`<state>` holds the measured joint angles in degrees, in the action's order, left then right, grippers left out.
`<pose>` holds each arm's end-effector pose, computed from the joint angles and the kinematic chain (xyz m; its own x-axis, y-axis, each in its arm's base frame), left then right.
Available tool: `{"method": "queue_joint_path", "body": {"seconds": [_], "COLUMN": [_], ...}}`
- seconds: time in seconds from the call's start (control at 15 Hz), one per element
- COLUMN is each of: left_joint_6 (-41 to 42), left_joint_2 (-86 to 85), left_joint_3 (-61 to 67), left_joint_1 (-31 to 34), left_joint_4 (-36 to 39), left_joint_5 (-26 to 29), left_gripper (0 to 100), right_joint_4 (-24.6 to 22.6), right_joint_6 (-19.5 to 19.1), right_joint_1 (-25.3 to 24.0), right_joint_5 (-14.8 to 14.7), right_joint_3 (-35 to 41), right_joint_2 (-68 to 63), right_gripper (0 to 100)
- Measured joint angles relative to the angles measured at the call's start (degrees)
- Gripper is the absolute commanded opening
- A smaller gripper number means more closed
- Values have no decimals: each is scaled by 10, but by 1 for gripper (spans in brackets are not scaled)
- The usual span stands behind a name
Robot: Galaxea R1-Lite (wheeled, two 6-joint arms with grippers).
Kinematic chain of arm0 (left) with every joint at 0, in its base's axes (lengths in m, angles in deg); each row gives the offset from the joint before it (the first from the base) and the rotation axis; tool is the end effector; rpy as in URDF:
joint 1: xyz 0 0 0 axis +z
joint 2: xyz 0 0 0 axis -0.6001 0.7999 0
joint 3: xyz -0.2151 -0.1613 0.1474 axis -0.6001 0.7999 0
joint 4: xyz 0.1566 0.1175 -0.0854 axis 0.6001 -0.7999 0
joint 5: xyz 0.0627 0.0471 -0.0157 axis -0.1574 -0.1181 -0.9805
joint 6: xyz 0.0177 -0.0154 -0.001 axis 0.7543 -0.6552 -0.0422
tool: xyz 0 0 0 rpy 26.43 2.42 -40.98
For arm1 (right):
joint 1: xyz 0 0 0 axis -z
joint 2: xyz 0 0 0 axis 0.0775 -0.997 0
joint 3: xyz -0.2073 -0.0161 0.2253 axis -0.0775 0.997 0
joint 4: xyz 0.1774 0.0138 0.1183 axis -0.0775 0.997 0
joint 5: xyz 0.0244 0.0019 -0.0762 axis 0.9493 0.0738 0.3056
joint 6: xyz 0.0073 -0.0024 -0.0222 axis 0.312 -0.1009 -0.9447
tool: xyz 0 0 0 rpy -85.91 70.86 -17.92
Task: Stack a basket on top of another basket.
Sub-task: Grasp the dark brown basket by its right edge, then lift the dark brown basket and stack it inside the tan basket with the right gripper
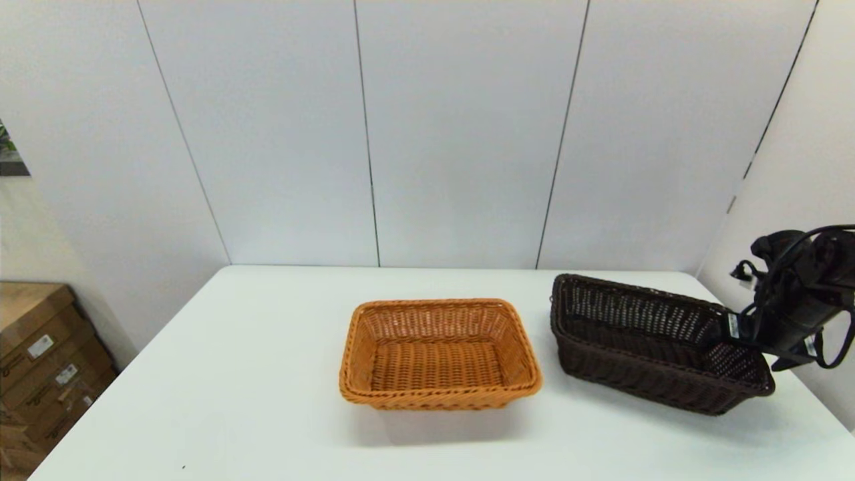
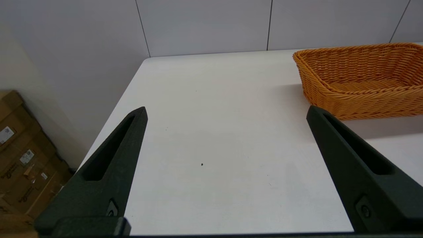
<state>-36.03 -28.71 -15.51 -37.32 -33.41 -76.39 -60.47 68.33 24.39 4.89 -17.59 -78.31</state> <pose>-0.0033 -0.0004 0.0745 0.9995 -0.0292 -0.0094 0.0295 0.9992 0.0258 0.3756 -0.1373 0.0532 0.2696 -0.1401 -0.9527 0.4086 0.9125 -0.0185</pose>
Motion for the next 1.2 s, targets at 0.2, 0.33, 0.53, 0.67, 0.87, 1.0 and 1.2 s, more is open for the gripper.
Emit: {"method": "queue_joint_path", "body": {"seconds": [0.2,0.33,0.53,0.67,0.87,1.0,1.2], "left_joint_6": [0,0,0,0,0,0,0], "left_joint_2": [0,0,0,0,0,0,0], "left_joint_3": [0,0,0,0,0,0,0], "left_joint_1": [0,0,0,0,0,0,0], "left_joint_4": [0,0,0,0,0,0,0], "left_joint_5": [0,0,0,0,0,0,0], "left_gripper": [100,100,100,100,100,100,100], "right_joint_4": [0,0,0,0,0,1,1], "right_joint_6": [-2,-3,-3,-4,-9,-9,-9], "right_joint_1": [2,2,2,1,2,3,3], "right_joint_5": [0,0,1,1,1,1,2], "right_joint_3": [-9,-16,-20,-21,-21,-21,-20], "right_joint_2": [-12,-19,-25,-28,-30,-31,-31], "right_gripper": [100,100,100,0,0,0,0]}}
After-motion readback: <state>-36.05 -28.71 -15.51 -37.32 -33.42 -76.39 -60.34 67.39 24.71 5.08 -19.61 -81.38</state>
